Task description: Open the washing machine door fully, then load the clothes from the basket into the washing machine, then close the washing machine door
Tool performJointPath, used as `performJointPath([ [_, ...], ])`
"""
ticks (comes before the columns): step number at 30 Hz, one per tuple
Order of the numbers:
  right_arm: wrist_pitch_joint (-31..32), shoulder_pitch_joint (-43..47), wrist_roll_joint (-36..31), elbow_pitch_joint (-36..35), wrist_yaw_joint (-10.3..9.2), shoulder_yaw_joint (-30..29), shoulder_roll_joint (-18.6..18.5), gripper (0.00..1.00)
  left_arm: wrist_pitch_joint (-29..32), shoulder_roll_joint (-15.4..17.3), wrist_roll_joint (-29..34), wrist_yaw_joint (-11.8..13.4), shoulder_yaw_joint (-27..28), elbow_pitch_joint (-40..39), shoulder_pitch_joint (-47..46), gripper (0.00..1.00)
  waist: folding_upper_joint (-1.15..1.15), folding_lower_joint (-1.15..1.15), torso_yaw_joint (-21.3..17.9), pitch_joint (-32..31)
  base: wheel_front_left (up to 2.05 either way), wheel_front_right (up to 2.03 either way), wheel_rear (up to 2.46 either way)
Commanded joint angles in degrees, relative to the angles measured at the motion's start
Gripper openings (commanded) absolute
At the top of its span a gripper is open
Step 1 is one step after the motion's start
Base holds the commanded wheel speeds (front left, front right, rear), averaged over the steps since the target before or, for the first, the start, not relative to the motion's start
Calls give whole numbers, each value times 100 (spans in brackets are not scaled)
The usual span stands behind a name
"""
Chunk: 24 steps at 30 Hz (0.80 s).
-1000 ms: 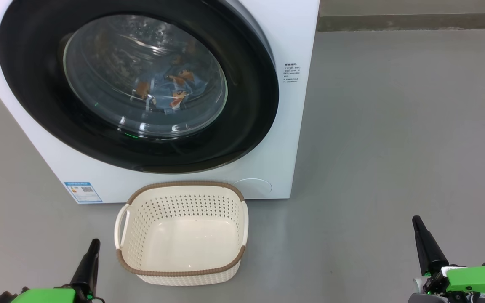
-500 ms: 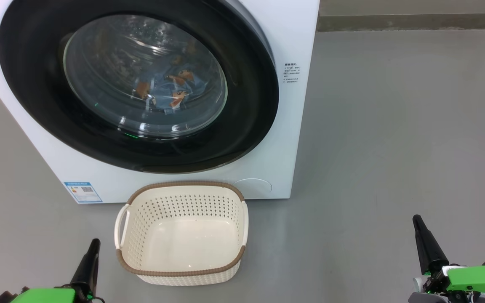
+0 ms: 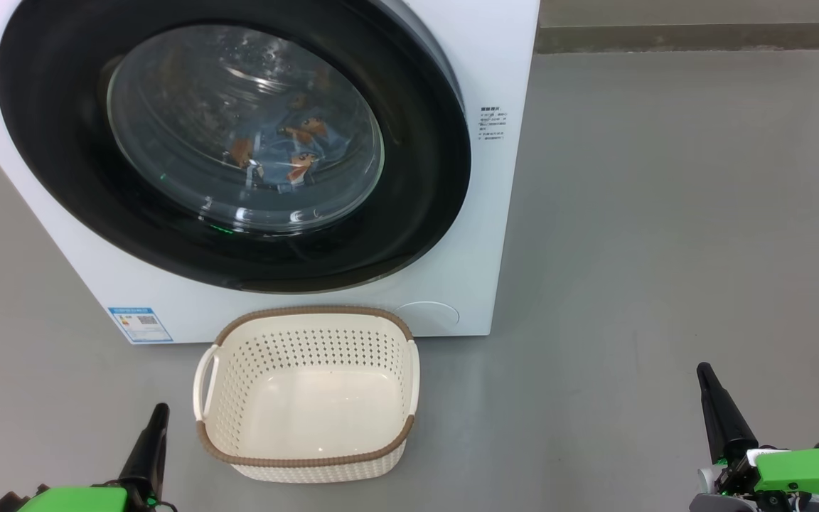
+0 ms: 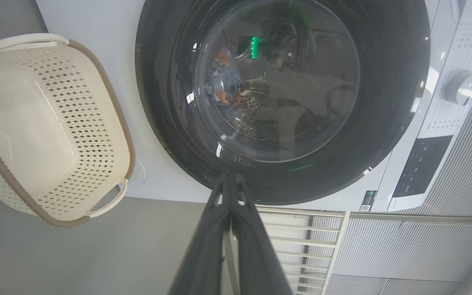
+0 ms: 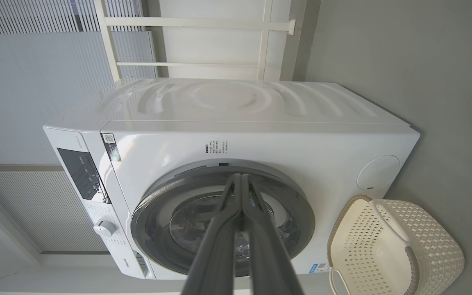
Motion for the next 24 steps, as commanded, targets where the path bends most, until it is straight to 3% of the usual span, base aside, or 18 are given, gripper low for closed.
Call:
performJointPath([
  [1, 51, -243, 14, -169, 8, 124, -23, 0, 23, 74, -46, -11, 203, -170, -276, 0, 0, 0, 0, 0, 0, 0, 0],
  [24, 51, -243, 14, -169, 8, 124, -23, 0, 23, 74, -46, -12, 203, -169, -277, 0, 0, 0, 0, 0, 0, 0, 0],
])
